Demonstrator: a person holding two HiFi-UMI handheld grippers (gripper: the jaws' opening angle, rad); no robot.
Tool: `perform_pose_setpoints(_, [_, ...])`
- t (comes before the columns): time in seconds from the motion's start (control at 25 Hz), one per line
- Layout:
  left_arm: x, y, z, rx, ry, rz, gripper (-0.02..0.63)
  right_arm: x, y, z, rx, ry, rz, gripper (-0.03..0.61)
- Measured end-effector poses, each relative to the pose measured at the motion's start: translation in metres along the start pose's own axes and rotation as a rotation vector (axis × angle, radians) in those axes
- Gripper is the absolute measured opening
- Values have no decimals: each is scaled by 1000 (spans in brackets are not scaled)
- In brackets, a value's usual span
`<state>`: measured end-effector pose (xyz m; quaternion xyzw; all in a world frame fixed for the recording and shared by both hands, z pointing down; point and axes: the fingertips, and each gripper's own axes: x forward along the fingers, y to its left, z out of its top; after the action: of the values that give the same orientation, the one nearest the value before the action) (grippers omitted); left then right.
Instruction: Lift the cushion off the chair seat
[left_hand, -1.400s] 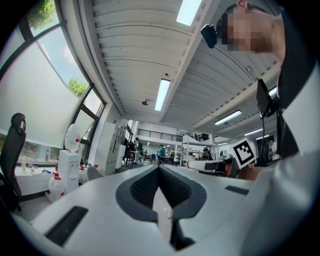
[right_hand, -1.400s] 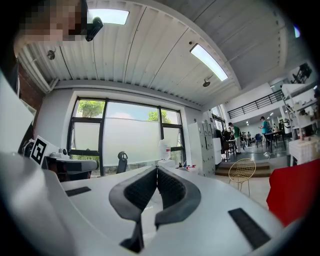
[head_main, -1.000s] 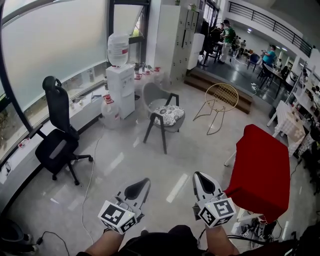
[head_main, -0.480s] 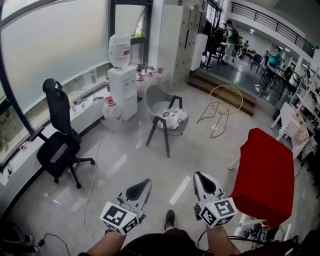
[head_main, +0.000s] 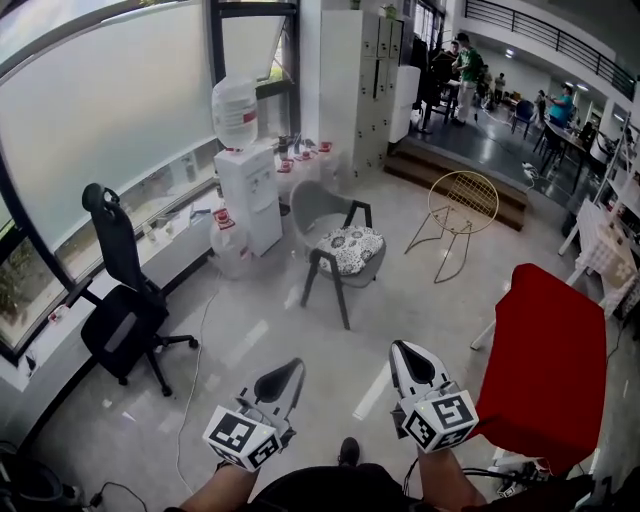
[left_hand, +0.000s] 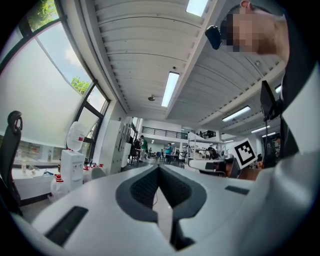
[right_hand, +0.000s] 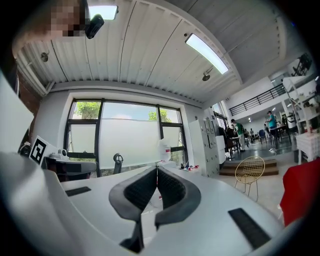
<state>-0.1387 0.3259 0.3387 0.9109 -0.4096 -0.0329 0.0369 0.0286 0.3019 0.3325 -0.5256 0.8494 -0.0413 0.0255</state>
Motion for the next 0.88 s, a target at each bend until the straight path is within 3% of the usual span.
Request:
perform_pose_setpoints(0.6, [134,-9,-4,14,40,-22,6,46,-121,6,33,6,9,11])
perform_pose_setpoints(0.88, [171,-12,-14,24,76,-15,6,63,-153,3,43,-4,41,11])
